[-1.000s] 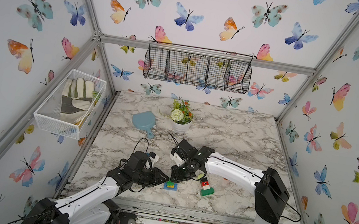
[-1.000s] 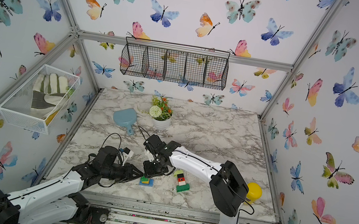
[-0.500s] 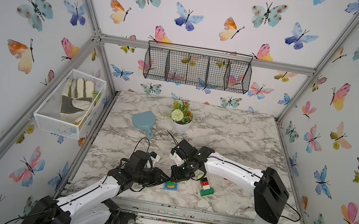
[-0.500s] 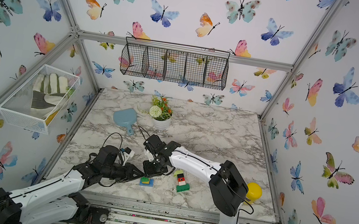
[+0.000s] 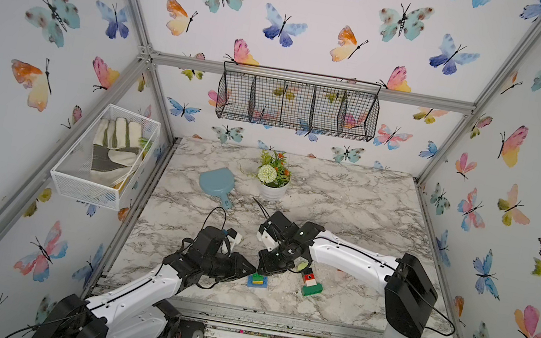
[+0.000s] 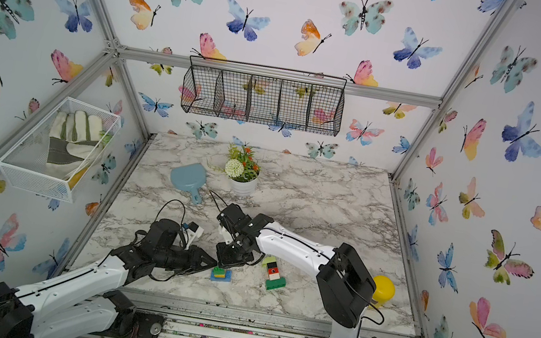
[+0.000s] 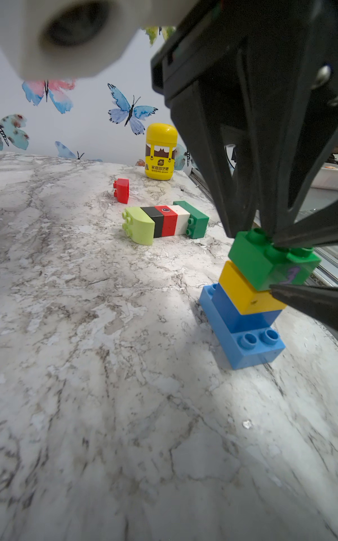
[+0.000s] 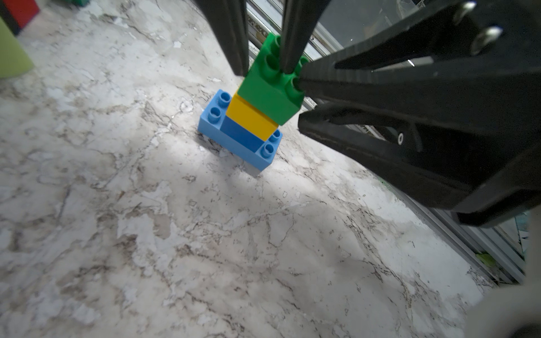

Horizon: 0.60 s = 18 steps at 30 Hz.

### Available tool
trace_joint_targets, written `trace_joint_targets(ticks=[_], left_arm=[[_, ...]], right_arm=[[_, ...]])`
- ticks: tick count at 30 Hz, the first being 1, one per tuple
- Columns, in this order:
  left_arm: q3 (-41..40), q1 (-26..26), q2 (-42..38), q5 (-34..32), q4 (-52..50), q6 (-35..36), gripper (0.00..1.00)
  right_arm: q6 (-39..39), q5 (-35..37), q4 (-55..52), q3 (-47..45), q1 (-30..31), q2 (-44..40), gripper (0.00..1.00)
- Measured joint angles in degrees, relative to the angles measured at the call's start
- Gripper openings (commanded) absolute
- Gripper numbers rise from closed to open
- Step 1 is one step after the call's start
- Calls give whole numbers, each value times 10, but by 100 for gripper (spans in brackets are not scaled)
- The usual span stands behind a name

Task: Assemble the number 1 with lego
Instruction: Assemble the lego brick with the lego brick.

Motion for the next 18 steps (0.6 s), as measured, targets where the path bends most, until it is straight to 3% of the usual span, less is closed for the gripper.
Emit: trace_joint_targets(ticks=[9,18], left_arm=[[0,0,2,8,3,3,35],[0,0,2,15,7,2,32]], right_arm=[[4,0,-2,-2,0,-5,23],[8,-1,-2,-9,0,-11,23]])
